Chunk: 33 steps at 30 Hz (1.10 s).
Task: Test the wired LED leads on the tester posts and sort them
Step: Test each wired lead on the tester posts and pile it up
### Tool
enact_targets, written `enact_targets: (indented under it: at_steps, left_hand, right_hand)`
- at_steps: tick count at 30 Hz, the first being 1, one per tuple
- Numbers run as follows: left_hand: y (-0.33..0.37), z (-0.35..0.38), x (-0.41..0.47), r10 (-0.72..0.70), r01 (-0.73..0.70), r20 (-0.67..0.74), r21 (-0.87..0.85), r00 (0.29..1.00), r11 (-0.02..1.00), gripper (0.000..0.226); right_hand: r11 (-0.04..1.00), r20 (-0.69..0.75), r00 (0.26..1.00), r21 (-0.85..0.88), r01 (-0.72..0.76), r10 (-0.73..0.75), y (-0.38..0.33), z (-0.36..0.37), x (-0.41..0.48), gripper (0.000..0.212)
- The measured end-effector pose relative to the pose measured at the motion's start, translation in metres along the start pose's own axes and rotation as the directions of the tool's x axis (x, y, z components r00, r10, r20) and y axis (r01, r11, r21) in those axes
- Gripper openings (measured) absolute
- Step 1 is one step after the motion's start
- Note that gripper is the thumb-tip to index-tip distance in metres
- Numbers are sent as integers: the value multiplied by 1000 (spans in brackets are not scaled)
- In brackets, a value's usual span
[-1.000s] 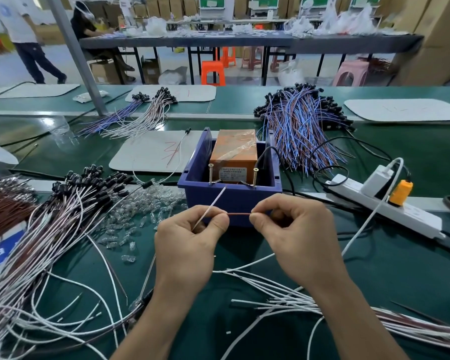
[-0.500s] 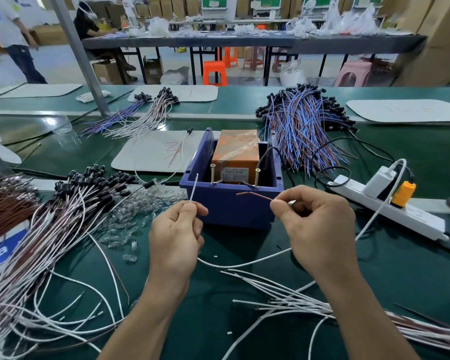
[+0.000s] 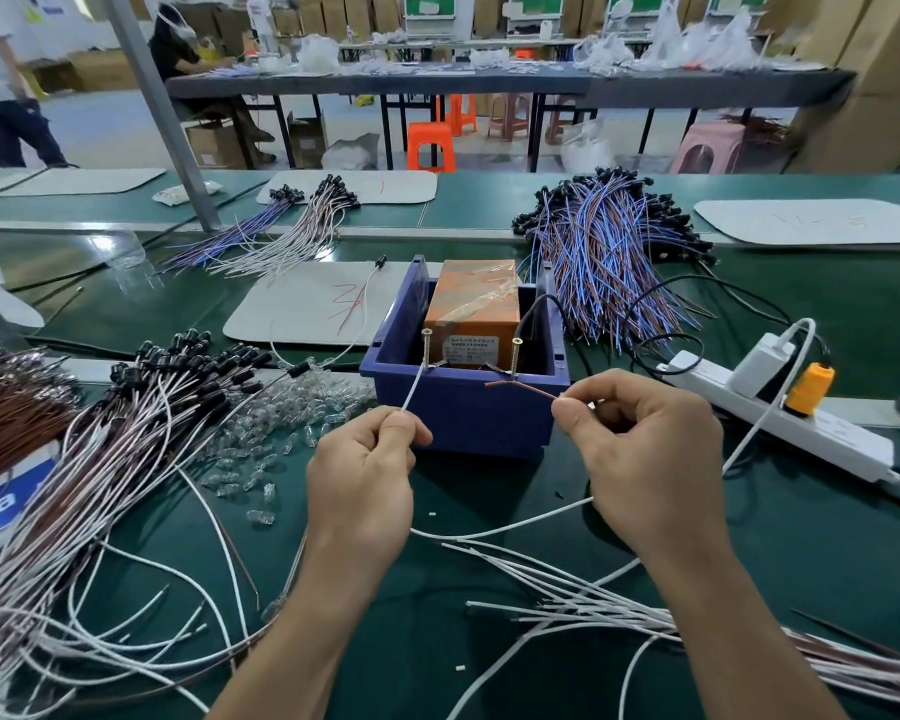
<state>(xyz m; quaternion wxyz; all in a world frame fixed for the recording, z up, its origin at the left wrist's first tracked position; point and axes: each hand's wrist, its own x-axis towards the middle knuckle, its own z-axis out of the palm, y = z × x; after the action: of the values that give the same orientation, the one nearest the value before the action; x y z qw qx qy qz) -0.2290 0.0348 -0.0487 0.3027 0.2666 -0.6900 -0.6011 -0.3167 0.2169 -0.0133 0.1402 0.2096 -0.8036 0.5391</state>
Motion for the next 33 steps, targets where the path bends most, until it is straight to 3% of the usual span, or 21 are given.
enact_targets:
  at_steps: [33]
  left_hand:
    - [-7, -1, 5, 9, -9, 15, 11, 1000, 1000, 36]
  right_hand:
    - [991, -112, 992, -129, 37, -52, 4, 13, 3, 19]
